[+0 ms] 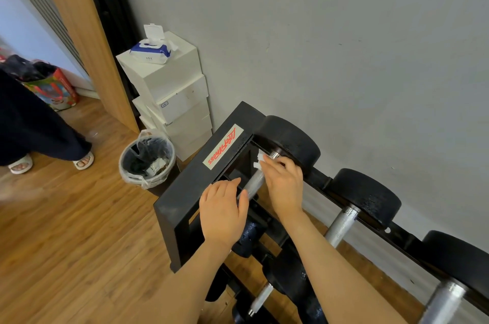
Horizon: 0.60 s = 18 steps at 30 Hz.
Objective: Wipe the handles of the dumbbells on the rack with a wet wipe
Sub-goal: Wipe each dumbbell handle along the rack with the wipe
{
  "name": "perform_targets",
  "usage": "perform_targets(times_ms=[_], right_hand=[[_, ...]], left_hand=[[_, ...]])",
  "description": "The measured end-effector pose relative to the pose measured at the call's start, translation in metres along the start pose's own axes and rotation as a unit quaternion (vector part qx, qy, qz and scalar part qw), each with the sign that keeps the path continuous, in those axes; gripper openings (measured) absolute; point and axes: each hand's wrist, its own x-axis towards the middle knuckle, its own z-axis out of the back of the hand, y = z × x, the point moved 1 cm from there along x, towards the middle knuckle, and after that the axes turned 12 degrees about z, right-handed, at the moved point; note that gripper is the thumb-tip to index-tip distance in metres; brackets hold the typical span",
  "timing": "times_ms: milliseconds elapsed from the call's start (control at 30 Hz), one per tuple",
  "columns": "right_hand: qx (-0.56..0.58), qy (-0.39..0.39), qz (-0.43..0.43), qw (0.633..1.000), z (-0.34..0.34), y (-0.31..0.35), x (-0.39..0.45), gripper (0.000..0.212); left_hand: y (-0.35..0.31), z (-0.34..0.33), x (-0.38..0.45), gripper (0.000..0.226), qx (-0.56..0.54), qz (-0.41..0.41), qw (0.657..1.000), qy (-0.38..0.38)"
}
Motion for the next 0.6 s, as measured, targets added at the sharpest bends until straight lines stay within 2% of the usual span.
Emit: perform_targets(times_ms=[200, 300, 400, 500, 600], right_hand=[[-0.013, -0.020, -0.002, 1.000, -0.003, -0.002, -0.004, 0.035], [0.028, -0.026, -0.035, 0.999, -0.005, -0.009, 0.000, 0.038], [0.045, -0.037, -0.012, 0.998, -0.010, -0.007, -0.006, 0.037], [0.042, -0.038, 0.006, 0.998, -0.008, -0.009, -0.009, 0.040], [0.037, -0.033, -0.023, 0.999, -0.006, -0.016, -0.003, 0.044]], left_hand=[[0.001, 0.000, 0.000, 0.052, -0.002, 0.000, 1.000, 0.002], [0.001, 0.000, -0.001, 0.048, -0.004, -0.002, 1.000, 0.005], [0.001, 0.000, 0.000, 0.047, -0.006, -0.004, 1.000, 0.001], [0.001, -0.001, 0.000, 0.053, -0.006, -0.012, 1.000, -0.014], [0.002, -0.002, 0.000, 0.058, -0.006, -0.016, 1.000, -0.016]])
